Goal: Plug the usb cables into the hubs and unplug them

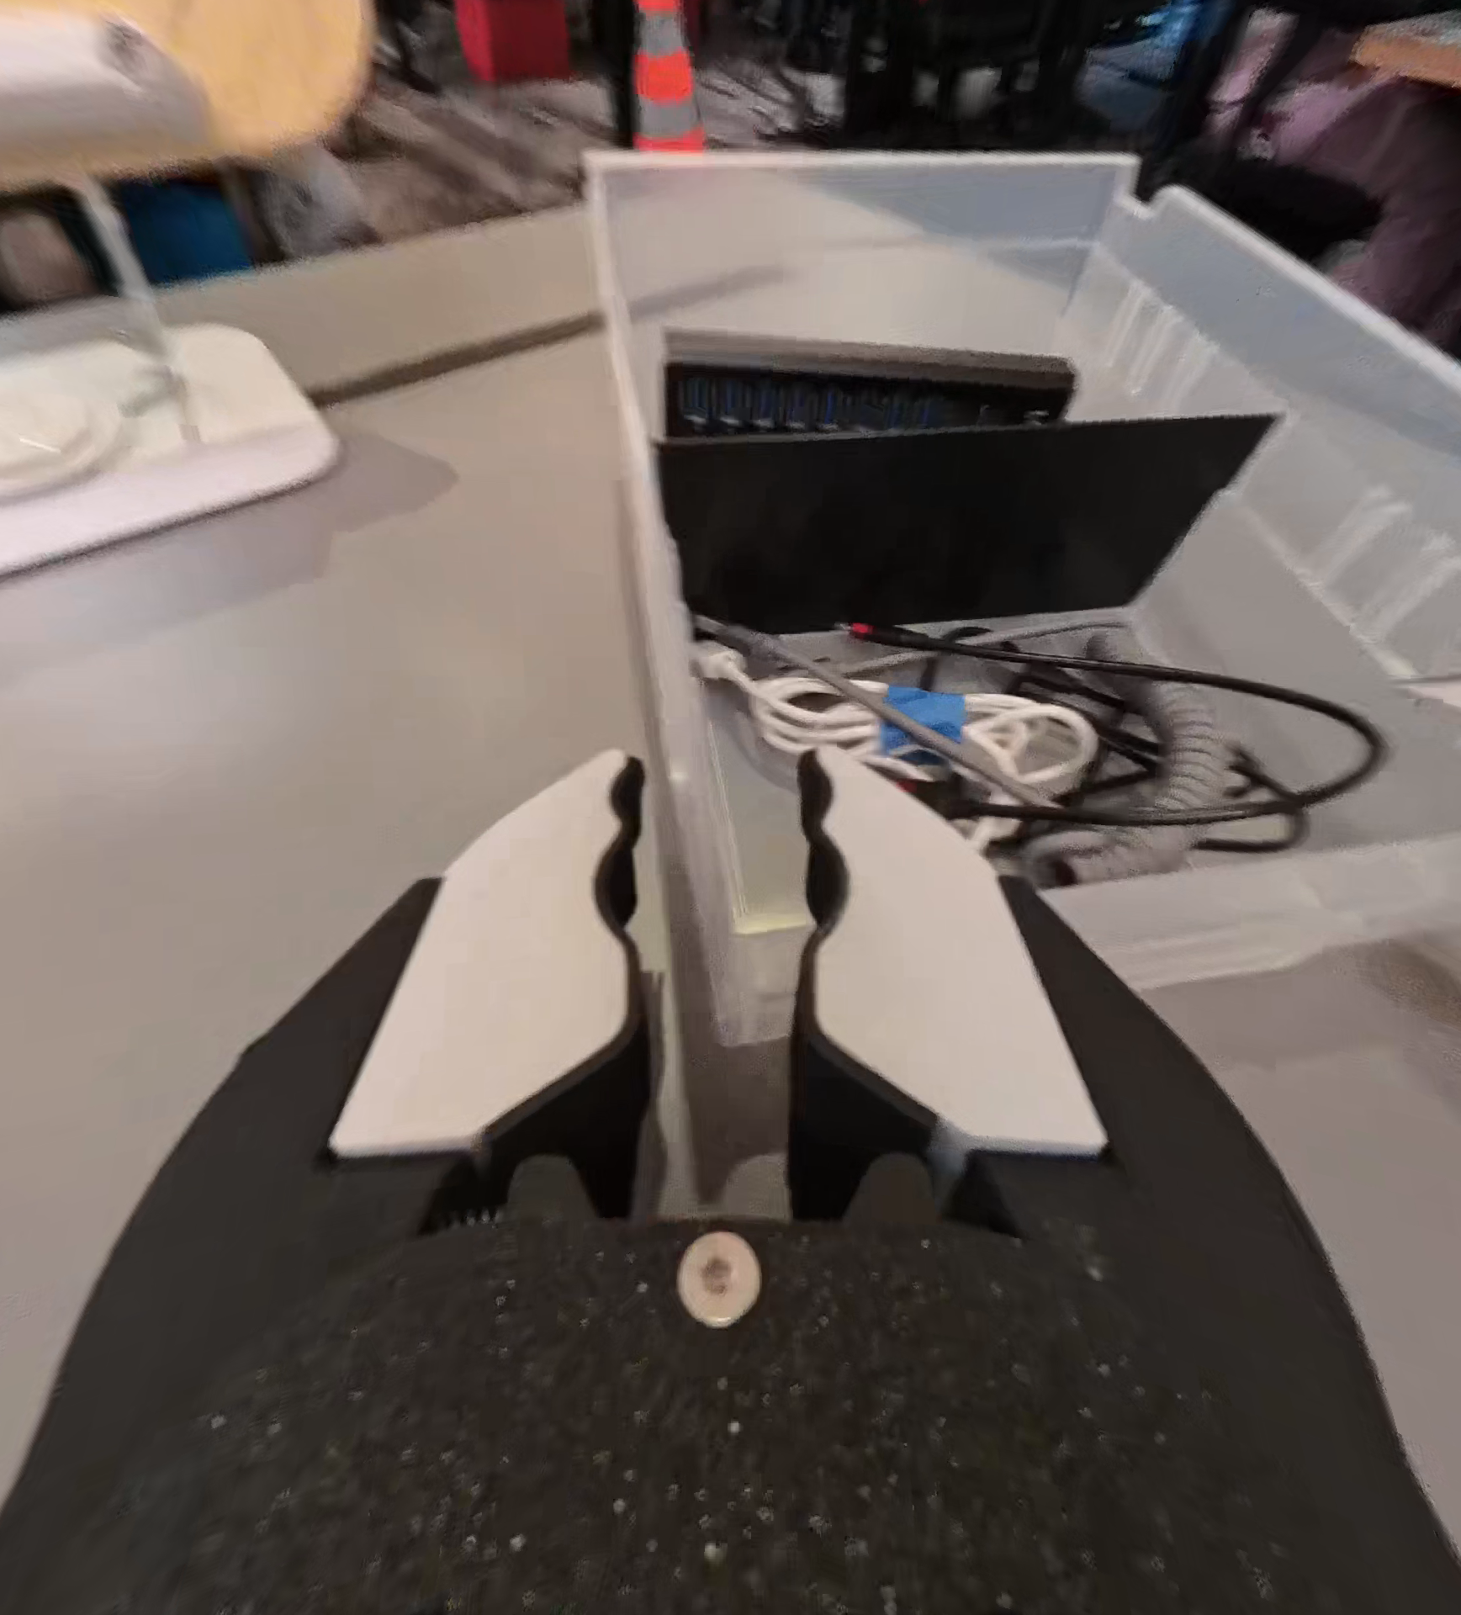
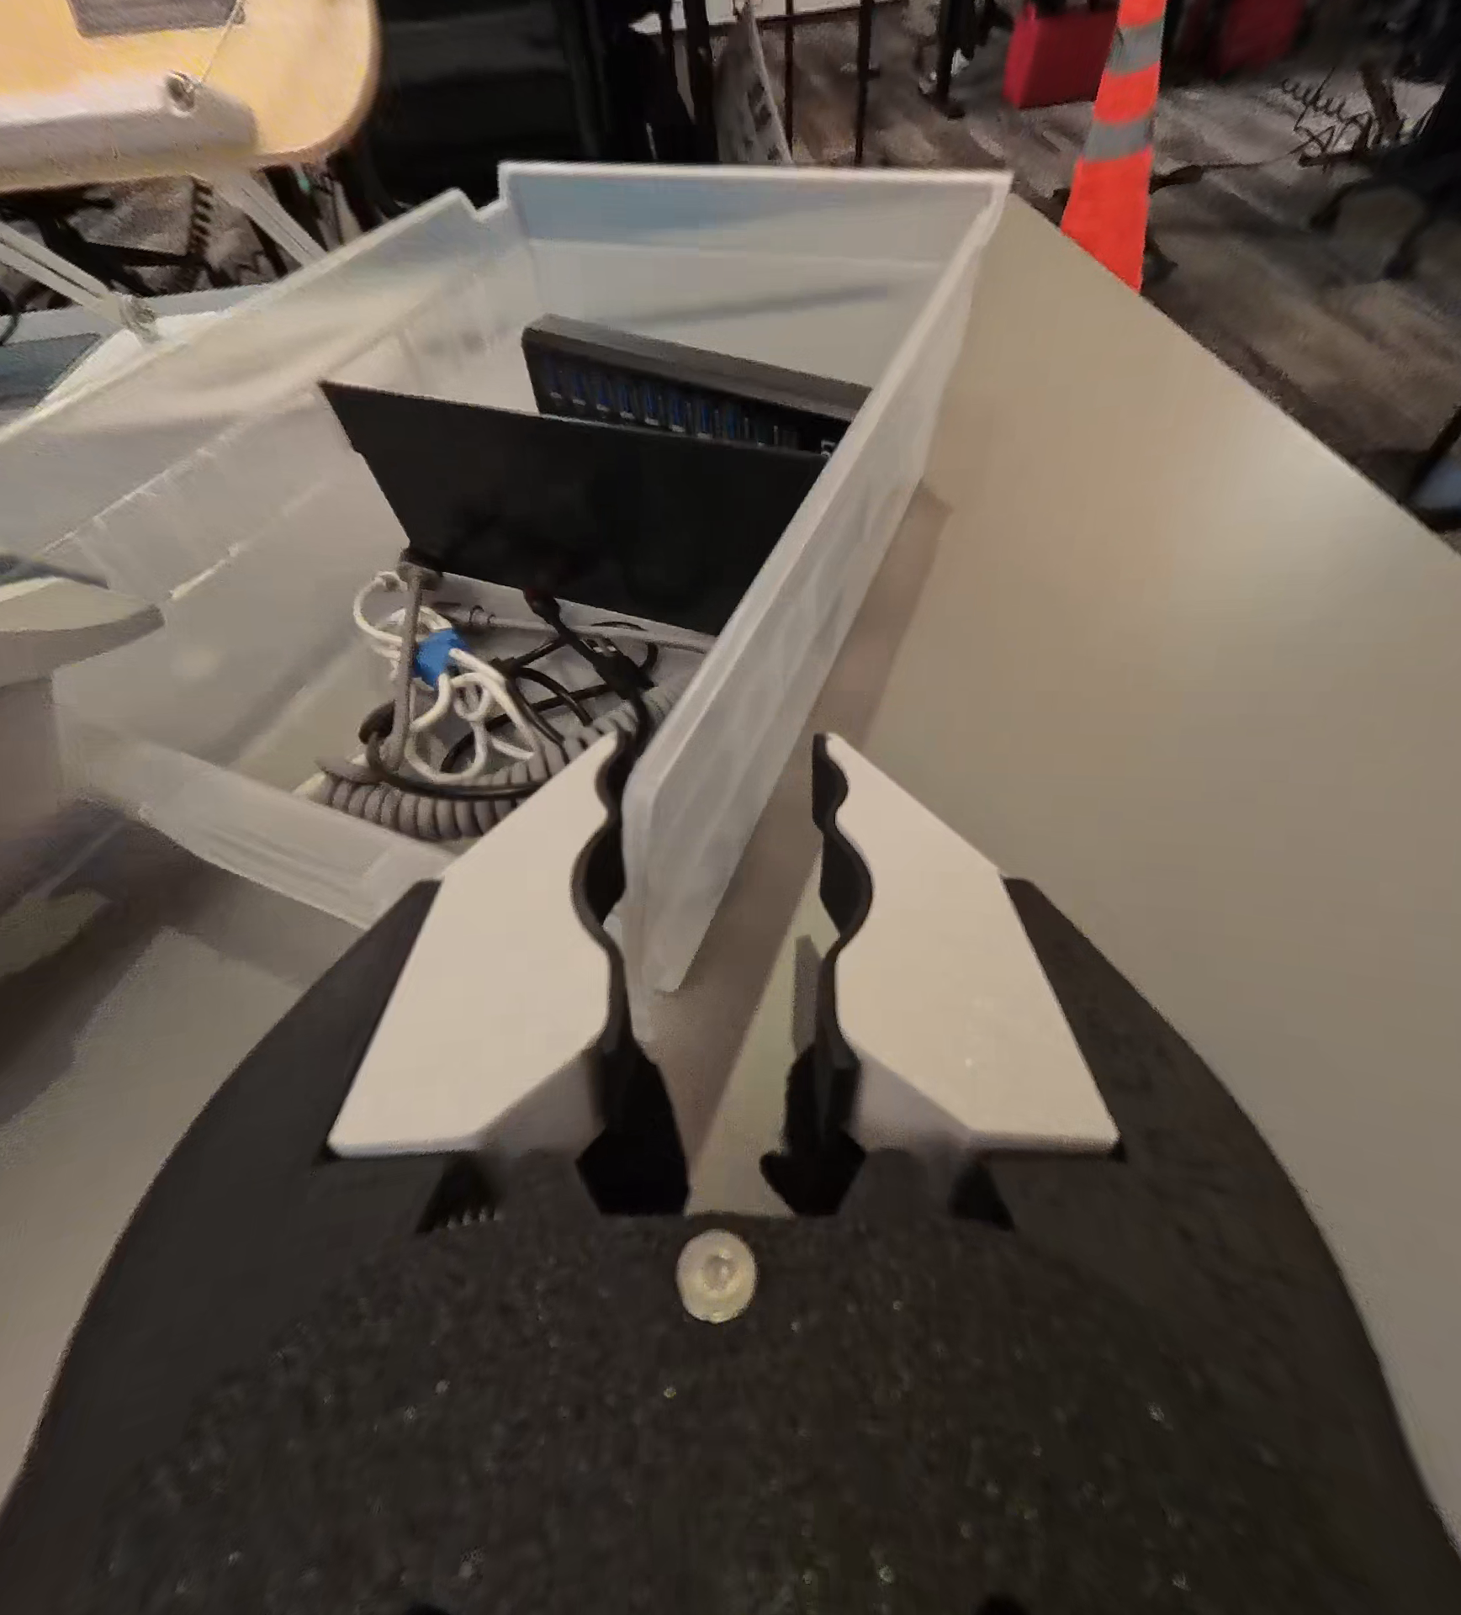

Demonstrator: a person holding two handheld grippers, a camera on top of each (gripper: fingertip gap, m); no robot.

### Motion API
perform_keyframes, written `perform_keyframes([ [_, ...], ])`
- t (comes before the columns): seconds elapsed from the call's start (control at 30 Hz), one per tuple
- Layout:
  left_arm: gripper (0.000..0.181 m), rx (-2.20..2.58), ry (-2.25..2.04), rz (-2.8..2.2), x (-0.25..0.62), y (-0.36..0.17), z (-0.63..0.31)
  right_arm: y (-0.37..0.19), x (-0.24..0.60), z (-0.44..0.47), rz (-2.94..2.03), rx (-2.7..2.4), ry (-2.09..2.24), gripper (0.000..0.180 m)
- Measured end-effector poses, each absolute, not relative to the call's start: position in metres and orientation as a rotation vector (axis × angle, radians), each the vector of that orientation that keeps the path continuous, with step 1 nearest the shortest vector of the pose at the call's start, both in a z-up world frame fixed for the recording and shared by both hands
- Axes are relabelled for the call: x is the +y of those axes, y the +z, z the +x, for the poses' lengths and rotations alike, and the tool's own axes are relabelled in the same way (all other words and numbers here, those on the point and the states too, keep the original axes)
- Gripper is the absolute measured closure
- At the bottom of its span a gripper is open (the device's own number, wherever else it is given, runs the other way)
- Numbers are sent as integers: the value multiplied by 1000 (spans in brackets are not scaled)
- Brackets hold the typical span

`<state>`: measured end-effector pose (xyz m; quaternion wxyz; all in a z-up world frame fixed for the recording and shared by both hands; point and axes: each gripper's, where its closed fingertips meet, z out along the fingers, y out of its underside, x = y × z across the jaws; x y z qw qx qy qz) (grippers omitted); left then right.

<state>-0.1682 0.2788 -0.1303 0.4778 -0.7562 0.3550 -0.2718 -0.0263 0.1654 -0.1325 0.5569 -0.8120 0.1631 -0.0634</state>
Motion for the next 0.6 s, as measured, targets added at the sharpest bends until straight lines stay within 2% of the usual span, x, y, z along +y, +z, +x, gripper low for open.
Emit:
perform_keyframes([
  [0.03, 158, 850, -689, -1856, 279, -131, -166, -133, 171, -26, -1906, 382, -134, 144],
  [0.07, 172, 856, -660, -1851, 281, -132, -166, -132, 172, -19, -1883, 429, -161, 157],
  [0.27, 176, 899, -529, -1804, 274, -131, -166, -129, 167, -7, -1871, 498, -314, 176],
  [0.6, 177, 699, -461, -1728, 280, -96, -238, -84, 196, -63, -1755, 370, -282, 177],
])
